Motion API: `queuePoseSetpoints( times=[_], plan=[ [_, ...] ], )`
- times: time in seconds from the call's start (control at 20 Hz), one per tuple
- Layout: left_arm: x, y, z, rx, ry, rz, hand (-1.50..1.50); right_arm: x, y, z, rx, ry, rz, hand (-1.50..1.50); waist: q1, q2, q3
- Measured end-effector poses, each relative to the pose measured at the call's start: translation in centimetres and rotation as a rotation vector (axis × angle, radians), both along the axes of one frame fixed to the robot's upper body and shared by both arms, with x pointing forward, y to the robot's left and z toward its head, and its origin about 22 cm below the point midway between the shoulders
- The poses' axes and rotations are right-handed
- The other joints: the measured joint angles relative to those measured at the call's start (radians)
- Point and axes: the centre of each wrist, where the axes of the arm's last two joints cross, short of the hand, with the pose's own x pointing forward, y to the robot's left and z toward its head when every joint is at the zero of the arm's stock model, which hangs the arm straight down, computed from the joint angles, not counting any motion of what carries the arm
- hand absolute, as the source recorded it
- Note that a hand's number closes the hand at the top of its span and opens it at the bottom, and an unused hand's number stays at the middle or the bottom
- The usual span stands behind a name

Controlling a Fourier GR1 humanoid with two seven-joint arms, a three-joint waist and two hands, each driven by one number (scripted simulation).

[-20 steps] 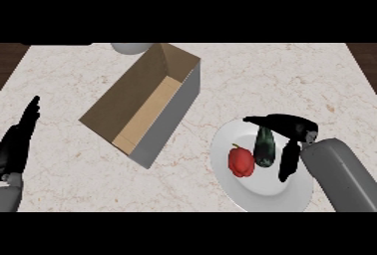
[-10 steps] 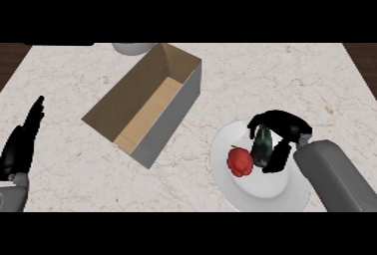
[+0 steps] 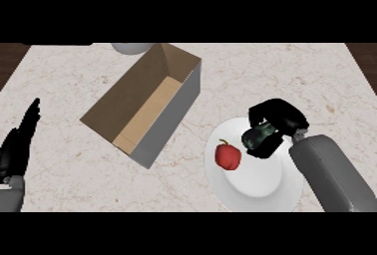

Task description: Pick the eggplant from the plate and place it in the cardboard box

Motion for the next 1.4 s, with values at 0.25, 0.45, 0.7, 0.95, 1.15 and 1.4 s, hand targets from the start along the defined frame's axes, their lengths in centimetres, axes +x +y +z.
queuePoseSetpoints(
  times=[0.25,0.45,0.7,0.95,1.15,1.4],
  plan=[
    [0.4,-0.2,0.2,-0.005,0.006,-0.002,0.00,0.5,0.0,3.2,-0.009,-0.192,-0.043,1.50,-0.006,0.001,0.001],
    [0.2,0.3,0.4,0.004,0.006,0.010,0.00,0.1,-0.5,6.3,0.018,-0.334,-0.068,1.50,-0.011,0.000,0.002],
    [-0.2,0.3,-0.2,0.001,0.009,0.005,0.00,-0.5,0.5,10.5,0.125,-0.518,-0.006,1.50,-0.010,0.000,0.002],
    [-0.5,-0.3,0.0,-0.001,0.007,0.006,0.00,-1.9,3.7,13.5,0.219,-0.572,0.071,1.50,-0.005,0.000,0.002],
    [0.1,-0.4,-0.4,-0.006,0.007,0.002,0.00,-1.9,6.6,15.7,0.306,-0.533,0.116,1.50,-0.004,0.002,0.002],
    [0.3,-0.9,0.4,-0.007,0.007,-0.012,0.00,-1.4,11.5,17.8,0.418,-0.478,0.107,1.50,0.006,0.003,0.001]
  ],
)
